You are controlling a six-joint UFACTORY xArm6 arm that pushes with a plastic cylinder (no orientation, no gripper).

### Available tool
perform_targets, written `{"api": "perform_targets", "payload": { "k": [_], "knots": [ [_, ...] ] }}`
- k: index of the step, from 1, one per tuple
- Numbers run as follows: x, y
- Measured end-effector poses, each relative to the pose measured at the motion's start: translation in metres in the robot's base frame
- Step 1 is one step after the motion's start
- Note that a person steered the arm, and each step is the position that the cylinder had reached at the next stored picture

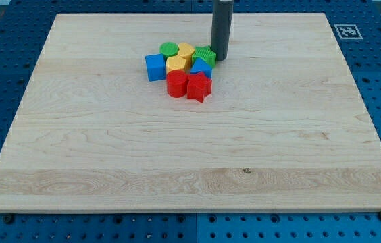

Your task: Move the yellow heart slightly down along with the group of blocks

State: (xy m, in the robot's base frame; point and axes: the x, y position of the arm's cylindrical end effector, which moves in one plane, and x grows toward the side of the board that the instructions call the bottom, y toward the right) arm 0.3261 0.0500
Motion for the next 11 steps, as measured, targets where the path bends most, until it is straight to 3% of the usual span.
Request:
{"api": "perform_targets", "payload": {
  "k": [4, 6, 8, 11],
  "knots": [
    [-0.03, -0.021],
    [-0.03, -0.071],
    [-0.032, -0.044],
    [-0.025, -0.084]
  ]
}}
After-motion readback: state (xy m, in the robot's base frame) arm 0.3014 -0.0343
